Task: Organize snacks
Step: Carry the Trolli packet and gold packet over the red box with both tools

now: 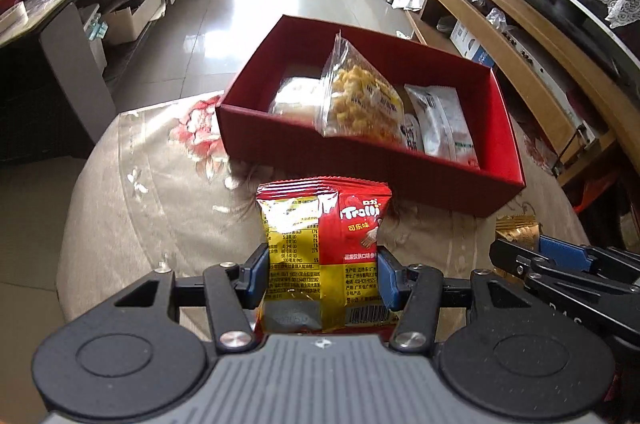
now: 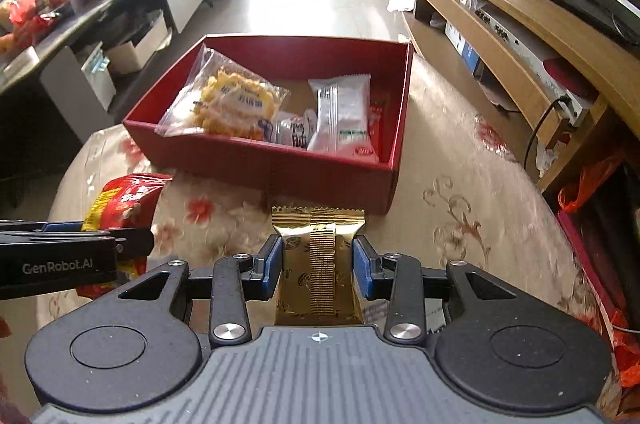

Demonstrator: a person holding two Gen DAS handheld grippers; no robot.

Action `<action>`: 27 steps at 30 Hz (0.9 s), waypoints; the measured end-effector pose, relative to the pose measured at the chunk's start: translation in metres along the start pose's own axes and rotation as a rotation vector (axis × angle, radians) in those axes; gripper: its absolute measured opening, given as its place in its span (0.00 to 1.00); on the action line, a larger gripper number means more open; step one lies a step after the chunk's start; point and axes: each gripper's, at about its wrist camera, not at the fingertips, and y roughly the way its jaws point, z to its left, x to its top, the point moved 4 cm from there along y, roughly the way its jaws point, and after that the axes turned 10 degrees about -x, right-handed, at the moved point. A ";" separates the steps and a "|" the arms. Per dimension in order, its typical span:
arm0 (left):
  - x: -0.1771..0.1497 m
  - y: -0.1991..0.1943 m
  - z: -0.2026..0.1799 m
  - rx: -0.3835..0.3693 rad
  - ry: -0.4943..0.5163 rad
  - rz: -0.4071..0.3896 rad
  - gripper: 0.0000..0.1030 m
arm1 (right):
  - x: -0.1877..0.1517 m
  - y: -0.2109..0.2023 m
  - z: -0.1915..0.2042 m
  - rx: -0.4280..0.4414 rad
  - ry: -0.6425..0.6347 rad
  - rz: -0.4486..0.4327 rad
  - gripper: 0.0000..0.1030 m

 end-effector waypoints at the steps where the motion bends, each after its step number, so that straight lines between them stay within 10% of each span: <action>1: 0.003 0.001 0.001 0.001 0.001 -0.003 0.49 | 0.002 0.001 0.000 0.000 0.000 -0.003 0.44; 27: 0.046 0.015 0.008 0.008 -0.035 -0.051 0.49 | 0.040 0.019 0.010 0.005 0.017 -0.038 0.44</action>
